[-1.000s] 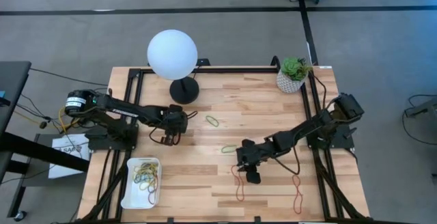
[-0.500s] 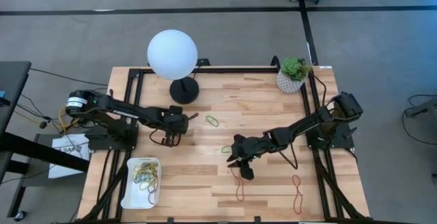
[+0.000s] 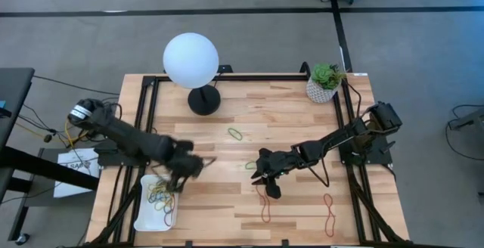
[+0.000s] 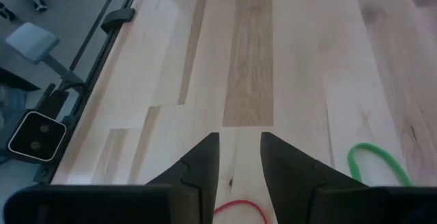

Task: Pick and place items into bin
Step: Put the top red rubber band into the white bin

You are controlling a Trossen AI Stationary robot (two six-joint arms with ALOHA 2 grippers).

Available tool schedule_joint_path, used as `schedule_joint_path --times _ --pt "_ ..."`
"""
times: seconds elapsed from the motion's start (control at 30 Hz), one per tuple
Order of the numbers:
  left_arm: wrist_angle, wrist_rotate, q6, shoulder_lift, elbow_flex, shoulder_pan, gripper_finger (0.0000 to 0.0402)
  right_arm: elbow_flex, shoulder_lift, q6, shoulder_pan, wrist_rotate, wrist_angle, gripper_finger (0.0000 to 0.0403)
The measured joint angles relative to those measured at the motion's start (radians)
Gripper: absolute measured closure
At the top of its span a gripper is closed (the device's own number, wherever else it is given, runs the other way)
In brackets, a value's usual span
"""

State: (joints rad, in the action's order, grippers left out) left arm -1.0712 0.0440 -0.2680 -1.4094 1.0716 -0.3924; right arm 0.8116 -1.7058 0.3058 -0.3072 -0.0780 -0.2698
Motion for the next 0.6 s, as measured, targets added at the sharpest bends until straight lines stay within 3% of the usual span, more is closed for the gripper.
schedule_joint_path --times 0.23,0.4,0.6 --pt "-0.086 0.106 -0.419 0.002 0.052 -0.299 0.0402 0.000 0.000 0.000 -0.022 0.000 0.000 0.0301" --pt "-0.080 0.065 -0.613 0.002 0.020 -0.481 0.0401 0.000 0.000 0.000 -0.035 0.000 0.000 0.0301" --pt "-0.083 0.041 -0.814 0.002 -0.016 -0.614 0.0401 0.000 0.000 0.000 -0.039 0.000 -0.001 0.0301"
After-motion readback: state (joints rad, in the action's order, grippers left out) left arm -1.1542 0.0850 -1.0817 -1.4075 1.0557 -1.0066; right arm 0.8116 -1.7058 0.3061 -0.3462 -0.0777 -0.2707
